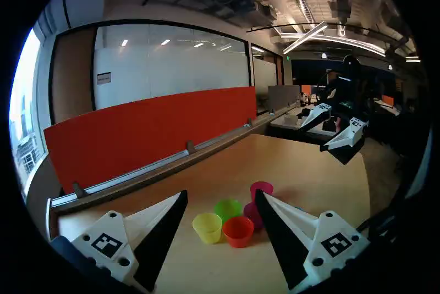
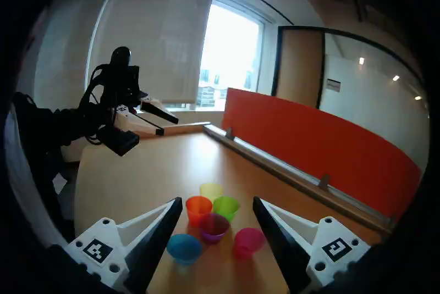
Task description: Pour water
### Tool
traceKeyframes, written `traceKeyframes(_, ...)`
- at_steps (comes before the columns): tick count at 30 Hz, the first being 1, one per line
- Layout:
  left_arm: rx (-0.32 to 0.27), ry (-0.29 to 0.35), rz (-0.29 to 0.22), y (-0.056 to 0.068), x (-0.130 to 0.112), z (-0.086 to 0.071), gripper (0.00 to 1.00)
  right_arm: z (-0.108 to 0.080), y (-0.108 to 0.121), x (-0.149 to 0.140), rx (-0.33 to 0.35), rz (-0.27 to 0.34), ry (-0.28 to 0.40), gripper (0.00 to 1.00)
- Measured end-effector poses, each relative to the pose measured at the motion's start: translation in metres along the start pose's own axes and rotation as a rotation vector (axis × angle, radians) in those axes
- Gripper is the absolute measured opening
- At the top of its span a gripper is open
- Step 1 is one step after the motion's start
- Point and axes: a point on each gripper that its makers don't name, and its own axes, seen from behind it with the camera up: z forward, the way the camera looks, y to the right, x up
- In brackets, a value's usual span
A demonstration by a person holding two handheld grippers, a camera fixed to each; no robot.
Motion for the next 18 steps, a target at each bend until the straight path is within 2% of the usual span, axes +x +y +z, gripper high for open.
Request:
traceKeyframes(8, -0.048, -0.025, -0.012, -0.001, -0.005, 0.015, 0.9, 0.006, -0.005, -0.013, 0.042, -0.023, -0.05, 0.99)
traceKeyframes(14, -0.076, -0.044, -0.007, -0.003, -0.009, 0.028, 0.9, 0.007, -0.013, -0.018, 0.092, -0.013, -0.069, 1.0)
traceKeyframes(18, -0.09, -0.061, -0.001, -0.001, -0.011, 0.036, 0.9, 0.01, -0.013, -0.022, 0.106, -0.032, -0.081, 1.0)
